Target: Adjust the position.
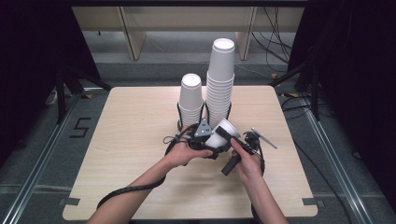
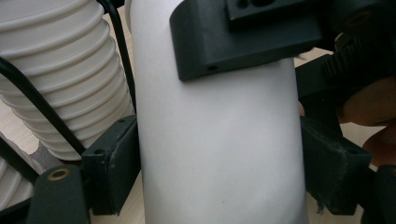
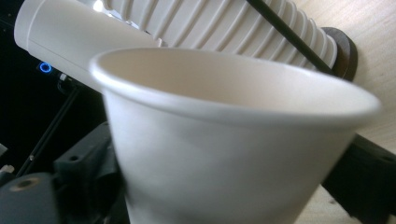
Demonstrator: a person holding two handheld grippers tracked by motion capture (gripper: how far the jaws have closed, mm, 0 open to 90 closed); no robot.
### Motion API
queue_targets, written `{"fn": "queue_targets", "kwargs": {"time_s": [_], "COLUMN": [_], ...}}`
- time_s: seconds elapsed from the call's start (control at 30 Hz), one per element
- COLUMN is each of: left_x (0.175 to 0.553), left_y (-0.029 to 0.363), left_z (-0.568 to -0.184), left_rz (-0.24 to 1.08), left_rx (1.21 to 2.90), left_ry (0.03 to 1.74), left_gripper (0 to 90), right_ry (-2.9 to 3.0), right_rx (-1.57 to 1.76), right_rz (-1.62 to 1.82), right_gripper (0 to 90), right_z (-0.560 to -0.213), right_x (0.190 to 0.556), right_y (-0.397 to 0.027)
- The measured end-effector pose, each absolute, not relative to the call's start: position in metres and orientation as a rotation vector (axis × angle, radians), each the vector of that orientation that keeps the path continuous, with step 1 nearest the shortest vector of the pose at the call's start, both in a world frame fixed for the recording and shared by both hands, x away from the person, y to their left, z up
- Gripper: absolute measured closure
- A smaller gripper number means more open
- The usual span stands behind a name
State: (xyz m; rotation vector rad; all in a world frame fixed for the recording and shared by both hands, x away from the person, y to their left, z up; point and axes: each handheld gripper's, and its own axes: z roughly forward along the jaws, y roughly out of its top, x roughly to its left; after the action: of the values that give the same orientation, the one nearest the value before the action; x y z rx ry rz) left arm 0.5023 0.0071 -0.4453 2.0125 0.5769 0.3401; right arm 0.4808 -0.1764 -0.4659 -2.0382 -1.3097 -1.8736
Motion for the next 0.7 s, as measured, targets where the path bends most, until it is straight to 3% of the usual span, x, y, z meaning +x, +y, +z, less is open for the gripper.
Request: {"fn": "queue_targets", "kwargs": {"time_s": [0.7], "left_x": [0.5024], "left_y": [0.0058], "left_z": [-0.4456], "left_rz": [0.357], "left_rx": [2.015], "left_ry": [0.573], "left_gripper": [17.9], "right_ry": [-1.403], "right_rx": [-2.049], "right_rz": [-1.920], "right_gripper": [16.9], "right_z": [-0.4651], "right_x": [0.4799], "right_y": [-0.1763]}}
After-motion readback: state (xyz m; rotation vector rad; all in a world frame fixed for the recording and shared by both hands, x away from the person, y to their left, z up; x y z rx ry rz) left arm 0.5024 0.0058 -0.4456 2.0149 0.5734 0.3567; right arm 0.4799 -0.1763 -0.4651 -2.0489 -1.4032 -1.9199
